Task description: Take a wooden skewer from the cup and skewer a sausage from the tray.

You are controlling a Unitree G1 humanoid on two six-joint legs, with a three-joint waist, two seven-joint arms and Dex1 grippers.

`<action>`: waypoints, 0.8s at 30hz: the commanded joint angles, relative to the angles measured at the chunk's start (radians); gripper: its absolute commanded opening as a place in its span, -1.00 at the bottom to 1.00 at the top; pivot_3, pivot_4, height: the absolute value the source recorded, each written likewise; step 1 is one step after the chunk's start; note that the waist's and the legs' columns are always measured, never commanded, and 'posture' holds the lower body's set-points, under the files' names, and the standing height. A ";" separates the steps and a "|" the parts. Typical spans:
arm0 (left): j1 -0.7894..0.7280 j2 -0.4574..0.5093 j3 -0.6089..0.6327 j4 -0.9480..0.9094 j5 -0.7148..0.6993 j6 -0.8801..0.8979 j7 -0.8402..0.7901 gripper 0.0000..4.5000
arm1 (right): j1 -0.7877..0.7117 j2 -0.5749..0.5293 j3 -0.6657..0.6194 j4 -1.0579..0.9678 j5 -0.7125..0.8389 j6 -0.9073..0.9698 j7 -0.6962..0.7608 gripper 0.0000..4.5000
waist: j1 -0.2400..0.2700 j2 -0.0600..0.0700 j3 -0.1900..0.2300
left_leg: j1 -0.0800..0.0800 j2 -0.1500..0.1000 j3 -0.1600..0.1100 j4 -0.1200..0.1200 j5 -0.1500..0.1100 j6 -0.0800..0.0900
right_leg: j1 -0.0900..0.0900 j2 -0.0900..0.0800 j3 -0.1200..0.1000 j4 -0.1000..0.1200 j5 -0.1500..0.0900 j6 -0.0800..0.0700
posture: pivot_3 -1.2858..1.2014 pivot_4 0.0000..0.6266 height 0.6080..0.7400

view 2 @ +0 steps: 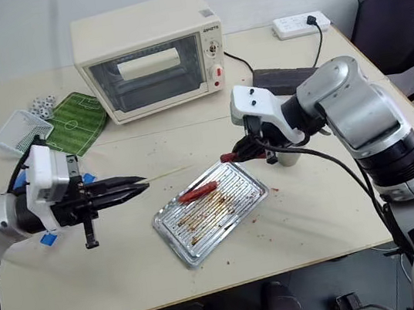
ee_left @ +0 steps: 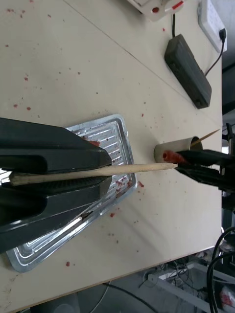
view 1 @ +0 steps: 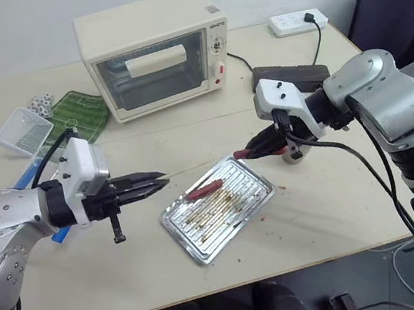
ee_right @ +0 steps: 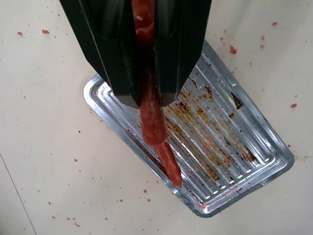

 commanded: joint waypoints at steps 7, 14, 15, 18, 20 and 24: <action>-0.134 -0.004 -0.083 0.119 0.086 -0.100 -0.076 -1.00 | -0.006 -0.031 -0.044 -0.081 0.058 0.036 -0.031 -0.85 | 0.001 0.000 0.000 | -0.001 0.000 0.000 0.001 0.000 0.000 | 0.000 0.000 -0.001 0.000 0.000 0.000 | 0.03 -0.52 1.00; -0.170 -0.009 -0.106 0.172 0.115 -0.128 -0.112 -1.00 | -0.012 -0.035 -0.057 -0.107 0.097 0.076 -0.059 -0.85 | 0.000 0.000 0.000 | -0.001 0.000 0.000 0.001 0.000 0.000 | -0.001 0.001 -0.001 0.000 0.000 0.000 | 0.03 -0.52 1.00; -0.174 -0.012 -0.111 0.172 0.118 -0.130 -0.114 -1.00 | -0.013 -0.036 -0.059 -0.110 0.101 0.079 -0.063 -0.85 | 0.001 0.000 0.000 | -0.001 0.000 0.000 0.001 0.000 0.000 | -0.001 0.001 -0.001 0.000 0.000 0.000 | 0.03 -0.52 1.00; -0.196 -0.034 -0.139 0.177 0.128 -0.135 -0.116 -1.00 | -0.021 -0.035 -0.070 -0.126 0.122 0.105 -0.075 -0.85 | 0.001 0.000 0.000 | -0.001 0.000 0.000 0.001 0.000 0.000 | 0.000 0.001 -0.001 0.000 0.000 0.000 | 0.03 -0.52 1.00; -0.211 -0.045 -0.153 0.182 0.134 -0.137 -0.118 -1.00 | -0.023 -0.034 -0.071 -0.133 0.130 0.112 -0.083 -0.85 | 0.002 0.000 0.000 | -0.001 0.000 0.000 0.001 0.000 0.000 | 0.000 0.001 -0.001 0.000 0.000 0.000 | 0.03 -0.52 1.00; -0.238 -0.062 -0.176 0.196 0.147 -0.145 -0.126 -1.00 | -0.028 -0.028 -0.073 -0.144 0.146 0.128 -0.101 -0.85 | 0.002 0.000 0.000 | -0.002 -0.001 0.000 0.001 0.000 0.000 | 0.000 0.001 -0.001 0.000 0.000 0.000 | 0.03 -0.52 1.00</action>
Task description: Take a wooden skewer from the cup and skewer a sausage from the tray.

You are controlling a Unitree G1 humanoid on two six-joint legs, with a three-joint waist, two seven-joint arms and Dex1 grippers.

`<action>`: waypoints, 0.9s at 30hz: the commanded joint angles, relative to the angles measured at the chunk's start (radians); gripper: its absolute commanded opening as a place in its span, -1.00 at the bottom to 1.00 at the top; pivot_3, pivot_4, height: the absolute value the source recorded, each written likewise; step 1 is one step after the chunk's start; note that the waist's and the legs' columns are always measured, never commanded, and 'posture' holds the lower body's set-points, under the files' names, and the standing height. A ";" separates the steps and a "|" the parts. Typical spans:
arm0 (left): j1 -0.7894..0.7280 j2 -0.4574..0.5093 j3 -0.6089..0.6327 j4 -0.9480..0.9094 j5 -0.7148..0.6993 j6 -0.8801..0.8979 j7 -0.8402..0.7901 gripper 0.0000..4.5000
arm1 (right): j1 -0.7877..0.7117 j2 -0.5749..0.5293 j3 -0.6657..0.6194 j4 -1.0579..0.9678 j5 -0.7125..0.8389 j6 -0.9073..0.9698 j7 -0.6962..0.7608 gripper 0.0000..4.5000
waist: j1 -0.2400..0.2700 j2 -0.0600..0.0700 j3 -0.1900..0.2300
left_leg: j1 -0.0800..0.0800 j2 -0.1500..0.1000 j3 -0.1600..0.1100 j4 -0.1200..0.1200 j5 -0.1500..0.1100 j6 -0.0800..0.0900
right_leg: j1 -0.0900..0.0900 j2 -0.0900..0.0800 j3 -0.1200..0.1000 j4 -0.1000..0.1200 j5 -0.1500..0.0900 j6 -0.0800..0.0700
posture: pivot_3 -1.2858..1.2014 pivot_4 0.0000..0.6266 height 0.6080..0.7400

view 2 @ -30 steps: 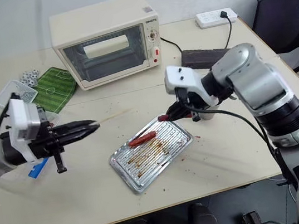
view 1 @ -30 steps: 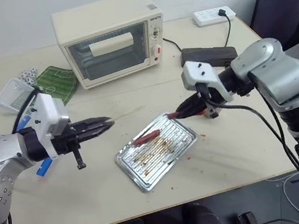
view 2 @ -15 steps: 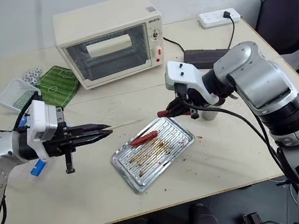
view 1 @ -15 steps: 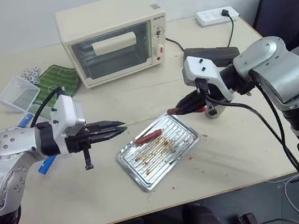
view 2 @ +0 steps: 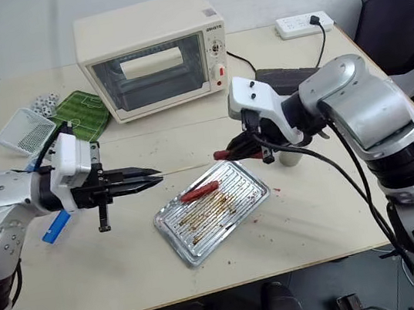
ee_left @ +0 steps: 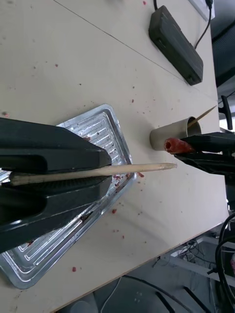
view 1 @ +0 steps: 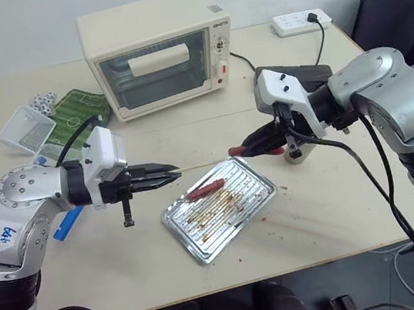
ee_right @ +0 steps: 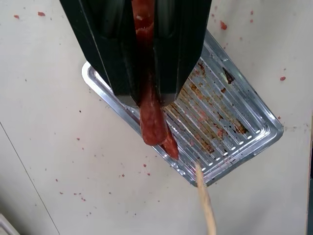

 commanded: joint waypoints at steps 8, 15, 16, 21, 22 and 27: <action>-0.055 -0.008 -0.004 0.042 0.038 -0.044 -0.035 -1.00 | -0.023 -0.028 -0.037 -0.058 0.048 0.016 -0.034 -0.85 | -0.001 0.000 0.000 | 0.000 0.000 0.000 0.000 0.000 0.000 | 0.000 0.001 0.000 0.000 0.000 0.000 | 0.03 -0.52 1.00; -0.051 0.000 0.007 0.060 0.053 -0.056 -0.048 -1.00 | -0.019 -0.046 -0.042 -0.061 0.059 0.012 -0.039 -0.85 | 0.000 0.000 0.000 | 0.000 0.000 0.000 0.000 0.000 0.000 | 0.000 0.001 0.000 0.000 0.000 0.000 | 0.03 -0.52 1.00; -0.054 -0.001 0.006 0.062 0.056 -0.059 -0.048 -1.00 | -0.019 -0.048 -0.042 -0.063 0.062 0.014 -0.040 -0.85 | 0.000 0.000 0.000 | 0.000 0.000 0.000 0.000 0.000 0.000 | 0.000 0.001 0.000 0.000 0.000 0.000 | 0.03 -0.52 1.00; -0.063 -0.006 0.005 0.070 0.064 -0.067 -0.048 -1.00 | -0.015 -0.057 -0.040 -0.076 0.074 0.013 -0.040 -0.85 | 0.000 0.000 0.000 | 0.000 0.000 0.000 0.000 0.000 0.000 | 0.000 0.000 0.000 0.000 0.000 0.000 | 0.03 -0.52 1.00; -0.064 -0.007 0.004 0.071 0.065 -0.069 -0.047 -1.00 | -0.015 -0.058 -0.041 -0.078 0.076 0.013 -0.042 -0.85 | 0.000 0.000 0.000 | 0.000 0.000 0.000 0.000 0.000 0.000 | 0.000 0.000 0.000 0.000 0.000 0.000 | 0.03 -0.52 1.00; -0.079 -0.019 -0.009 0.075 0.070 -0.073 -0.042 -1.00 | -0.015 -0.055 -0.040 -0.087 0.086 0.019 -0.052 -0.85 | 0.000 0.000 0.000 | 0.000 0.000 0.000 0.000 0.000 0.000 | 0.000 0.000 0.000 0.000 0.000 0.000 | 0.03 -0.52 1.00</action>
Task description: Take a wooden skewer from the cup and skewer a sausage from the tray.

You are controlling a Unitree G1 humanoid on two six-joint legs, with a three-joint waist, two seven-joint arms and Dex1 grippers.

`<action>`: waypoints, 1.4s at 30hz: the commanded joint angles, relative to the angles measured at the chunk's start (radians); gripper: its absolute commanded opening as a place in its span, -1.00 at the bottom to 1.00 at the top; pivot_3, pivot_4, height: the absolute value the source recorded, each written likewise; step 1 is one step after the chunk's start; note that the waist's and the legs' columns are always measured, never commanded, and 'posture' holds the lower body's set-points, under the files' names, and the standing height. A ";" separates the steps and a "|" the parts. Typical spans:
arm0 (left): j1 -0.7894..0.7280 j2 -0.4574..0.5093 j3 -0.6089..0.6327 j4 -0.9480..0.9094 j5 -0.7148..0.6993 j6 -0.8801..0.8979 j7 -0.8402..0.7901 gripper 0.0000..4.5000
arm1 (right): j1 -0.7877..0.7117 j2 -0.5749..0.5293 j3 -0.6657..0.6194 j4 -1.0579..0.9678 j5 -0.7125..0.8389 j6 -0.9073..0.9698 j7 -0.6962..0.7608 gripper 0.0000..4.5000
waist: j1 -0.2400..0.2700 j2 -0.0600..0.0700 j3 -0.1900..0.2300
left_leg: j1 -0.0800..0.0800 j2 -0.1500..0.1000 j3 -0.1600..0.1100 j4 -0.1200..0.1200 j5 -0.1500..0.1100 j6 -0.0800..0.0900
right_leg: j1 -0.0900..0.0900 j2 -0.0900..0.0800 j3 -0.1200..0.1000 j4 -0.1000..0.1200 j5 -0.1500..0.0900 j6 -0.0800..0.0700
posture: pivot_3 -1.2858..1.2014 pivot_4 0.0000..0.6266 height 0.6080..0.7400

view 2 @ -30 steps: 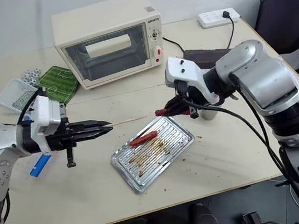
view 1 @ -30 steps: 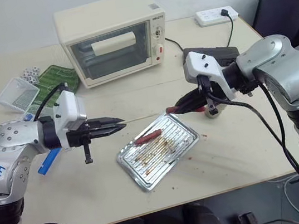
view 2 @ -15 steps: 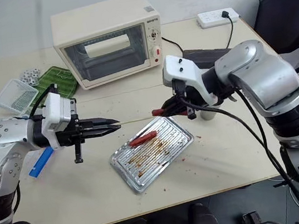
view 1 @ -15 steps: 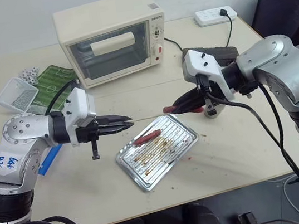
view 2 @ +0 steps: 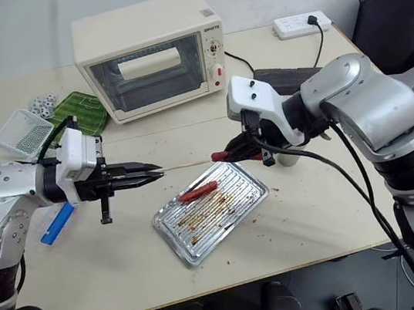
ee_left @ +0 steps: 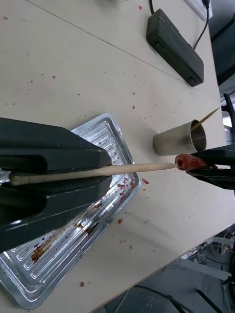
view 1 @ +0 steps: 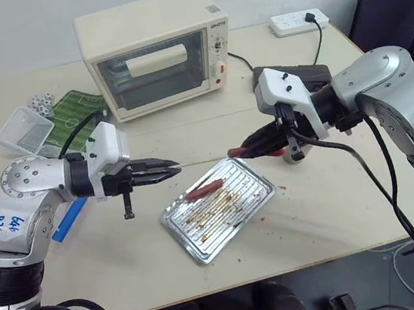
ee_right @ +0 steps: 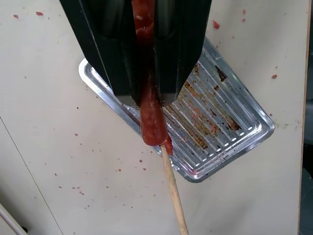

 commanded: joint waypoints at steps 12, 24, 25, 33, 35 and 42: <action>-0.033 -0.016 0.008 -0.004 0.015 -0.015 -0.006 -1.00 | -0.019 -0.010 -0.041 -0.053 0.044 0.018 -0.029 -0.85 | 0.000 0.000 0.000 | 0.000 0.000 0.000 0.000 0.000 0.000 | 0.000 0.000 0.000 0.000 0.000 0.000 | 0.03 -0.52 1.00; -0.027 -0.007 0.019 0.014 0.031 -0.027 -0.020 -1.00 | -0.005 -0.036 -0.048 -0.057 0.052 0.017 -0.035 -0.85 | 0.000 0.000 0.000 | 0.000 0.000 0.000 0.000 0.000 0.000 | 0.000 0.000 0.000 0.000 0.000 0.000 | 0.03 -0.52 1.00; -0.028 -0.008 0.018 0.015 0.032 -0.028 -0.021 -1.00 | -0.005 -0.037 -0.047 -0.058 0.054 0.017 -0.036 -0.85 | 0.000 0.000 0.000 | 0.000 0.000 0.000 0.000 0.000 0.000 | 0.000 0.000 0.000 0.000 0.000 0.000 | 0.03 -0.52 1.00; -0.051 -0.027 0.001 0.015 0.035 -0.027 -0.020 -1.00 | -0.018 -0.024 -0.043 -0.061 0.068 0.025 -0.049 -0.85 | 0.000 0.000 0.000 | 0.000 0.000 0.000 0.001 0.000 0.000 | 0.000 0.000 0.000 0.000 0.000 0.000 | 0.03 -0.52 1.00; -0.056 -0.031 -0.002 0.014 0.036 -0.026 -0.021 -1.00 | -0.020 -0.020 -0.038 -0.058 0.069 0.021 -0.053 -0.85 | 0.000 0.000 0.000 | 0.000 0.000 0.000 0.001 0.000 0.000 | 0.000 0.000 0.000 0.001 0.000 0.000 | 0.03 -0.52 1.00; -0.056 -0.029 0.001 0.013 0.034 -0.024 -0.024 -1.00 | -0.017 -0.021 -0.027 -0.035 0.054 -0.003 -0.061 -0.85 | 0.000 0.000 0.000 | 0.000 0.000 0.000 0.001 0.000 0.000 | 0.000 0.000 0.000 0.001 0.000 0.000 | 0.03 -0.52 1.00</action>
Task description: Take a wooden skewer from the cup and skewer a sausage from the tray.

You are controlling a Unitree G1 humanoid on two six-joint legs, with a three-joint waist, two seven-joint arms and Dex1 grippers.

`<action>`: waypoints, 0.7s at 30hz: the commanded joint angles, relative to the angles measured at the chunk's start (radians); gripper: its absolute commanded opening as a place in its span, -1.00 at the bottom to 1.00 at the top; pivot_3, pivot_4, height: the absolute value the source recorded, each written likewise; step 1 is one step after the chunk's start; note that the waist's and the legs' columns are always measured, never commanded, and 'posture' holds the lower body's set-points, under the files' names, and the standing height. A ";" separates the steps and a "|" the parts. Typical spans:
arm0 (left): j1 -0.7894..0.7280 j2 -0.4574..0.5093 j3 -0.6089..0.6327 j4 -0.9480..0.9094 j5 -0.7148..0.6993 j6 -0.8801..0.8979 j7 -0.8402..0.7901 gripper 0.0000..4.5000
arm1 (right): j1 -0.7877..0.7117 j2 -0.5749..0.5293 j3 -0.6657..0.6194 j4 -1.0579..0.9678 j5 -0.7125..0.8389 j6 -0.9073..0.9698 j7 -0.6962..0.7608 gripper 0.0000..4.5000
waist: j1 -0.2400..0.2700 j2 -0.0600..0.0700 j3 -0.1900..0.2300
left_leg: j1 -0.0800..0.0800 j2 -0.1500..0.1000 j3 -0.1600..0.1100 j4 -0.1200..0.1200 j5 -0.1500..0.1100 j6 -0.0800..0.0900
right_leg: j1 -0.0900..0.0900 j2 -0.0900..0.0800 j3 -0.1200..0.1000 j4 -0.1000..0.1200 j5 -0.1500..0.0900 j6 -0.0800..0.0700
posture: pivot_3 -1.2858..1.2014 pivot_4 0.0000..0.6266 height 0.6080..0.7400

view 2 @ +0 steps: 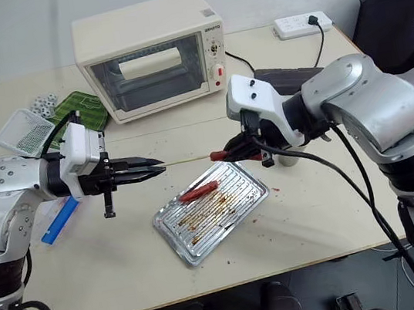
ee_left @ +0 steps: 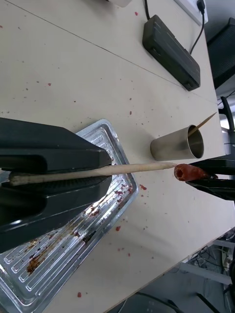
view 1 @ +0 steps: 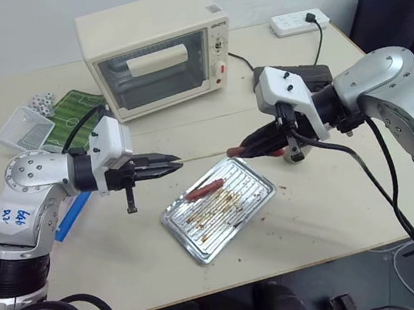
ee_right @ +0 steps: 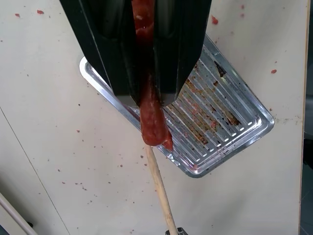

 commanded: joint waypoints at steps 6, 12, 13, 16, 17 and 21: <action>-0.012 0.013 0.021 -0.016 -0.001 -0.019 -0.010 -1.00 | -0.014 -0.014 -0.024 0.010 -0.012 -0.035 0.001 -0.85 | 0.000 0.000 0.000 | 0.000 0.000 0.000 0.000 0.000 0.000 | 0.000 0.000 0.000 0.000 0.000 0.000 | 0.03 -0.52 1.00; -0.012 0.016 0.025 -0.008 0.005 -0.024 -0.012 -1.00 | -0.011 -0.018 -0.025 0.015 -0.018 -0.040 0.006 -0.85 | 0.000 0.000 0.000 | 0.000 0.000 0.000 0.000 0.000 0.000 | 0.000 0.000 0.000 0.000 0.000 0.000 | 0.03 -0.52 1.00; -0.013 0.015 0.024 -0.008 0.005 -0.025 -0.011 -1.00 | -0.010 -0.017 -0.025 0.013 -0.017 -0.039 0.006 -0.85 | 0.000 0.000 0.000 | 0.000 0.000 0.000 0.000 0.000 0.000 | 0.000 0.000 0.000 0.000 0.000 0.000 | 0.03 -0.52 1.00; -0.016 0.014 0.022 -0.006 0.006 -0.028 -0.010 -1.00 | -0.009 -0.015 -0.025 0.008 -0.016 -0.037 0.006 -0.85 | 0.000 0.000 0.000 | 0.000 0.000 0.000 0.000 0.000 0.000 | 0.000 0.000 0.000 0.000 0.000 0.000 | 0.03 -0.52 1.00; -0.018 0.013 0.022 -0.006 0.006 -0.029 -0.010 -1.00 | -0.008 -0.015 -0.025 0.006 -0.015 -0.037 0.007 -0.85 | 0.000 0.000 0.000 | 0.000 0.000 0.000 0.000 0.000 0.000 | 0.000 0.000 0.000 0.000 0.000 0.000 | 0.03 -0.52 1.00; -0.020 0.012 0.020 -0.004 0.008 -0.030 -0.012 -1.00 | -0.008 -0.012 -0.028 -0.002 -0.008 -0.029 0.006 -0.85 | 0.000 0.000 0.000 | 0.000 0.000 0.000 0.000 0.000 0.000 | 0.000 0.000 0.000 0.000 0.000 0.000 | 0.03 -0.52 1.00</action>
